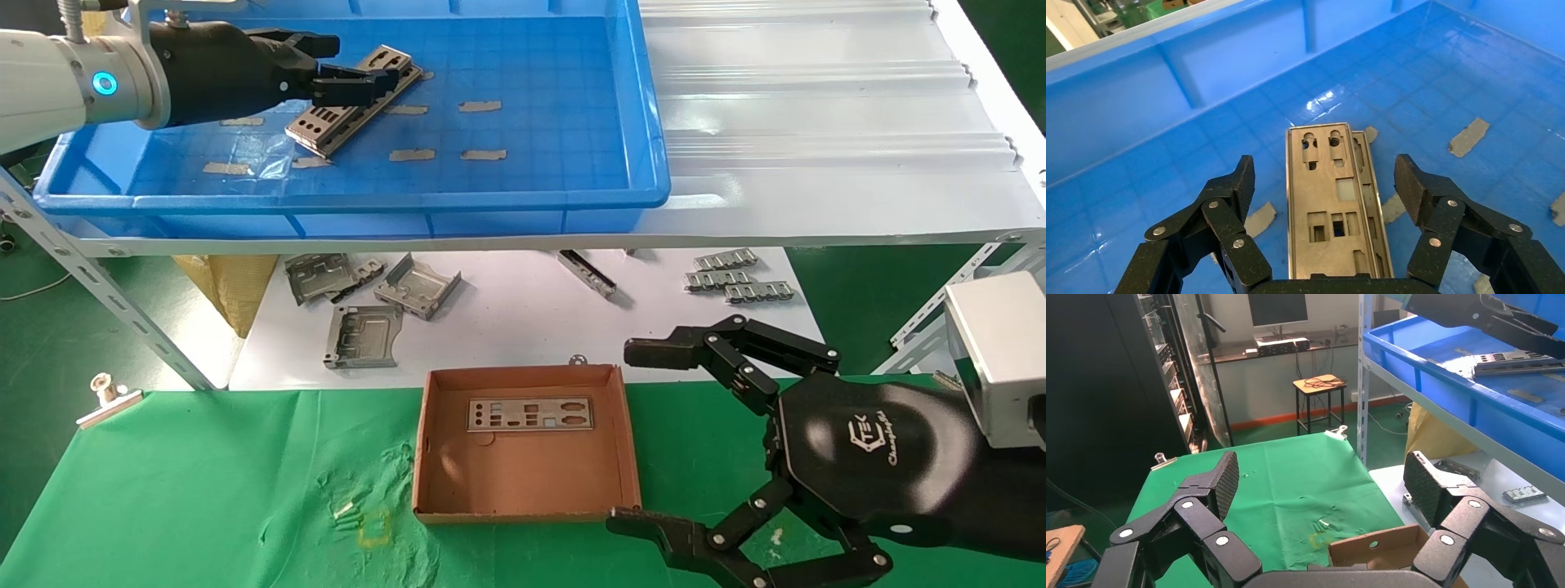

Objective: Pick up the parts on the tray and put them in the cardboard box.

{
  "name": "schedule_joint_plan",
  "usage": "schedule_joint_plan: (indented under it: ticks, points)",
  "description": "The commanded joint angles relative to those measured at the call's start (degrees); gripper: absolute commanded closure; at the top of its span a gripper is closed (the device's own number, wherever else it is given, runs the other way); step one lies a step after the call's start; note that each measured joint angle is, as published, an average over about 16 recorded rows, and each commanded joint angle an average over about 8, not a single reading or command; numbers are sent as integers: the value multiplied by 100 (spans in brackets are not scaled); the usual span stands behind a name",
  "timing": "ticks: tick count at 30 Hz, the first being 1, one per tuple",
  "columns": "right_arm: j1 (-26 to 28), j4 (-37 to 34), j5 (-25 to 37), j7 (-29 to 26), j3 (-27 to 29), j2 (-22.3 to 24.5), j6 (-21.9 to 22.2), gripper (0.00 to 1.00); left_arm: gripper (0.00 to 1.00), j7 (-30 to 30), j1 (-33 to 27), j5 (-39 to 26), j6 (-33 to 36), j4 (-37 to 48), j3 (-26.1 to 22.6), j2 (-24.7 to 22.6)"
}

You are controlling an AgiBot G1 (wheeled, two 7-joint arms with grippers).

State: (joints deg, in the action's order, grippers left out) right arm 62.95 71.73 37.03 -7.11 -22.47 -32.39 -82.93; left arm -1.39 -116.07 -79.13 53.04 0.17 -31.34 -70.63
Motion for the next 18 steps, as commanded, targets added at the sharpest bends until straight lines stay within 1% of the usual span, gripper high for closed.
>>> schedule_joint_plan:
  ticks: [1, 18]
  points:
    - [0, 0, 0, 0, 0, 0, 0, 0, 100, -6, 5, -7, -18, 9, -5, -2]
    - [0, 0, 0, 0, 0, 0, 0, 0, 100, -54, 5, -19, -33, 5, -15, -1]
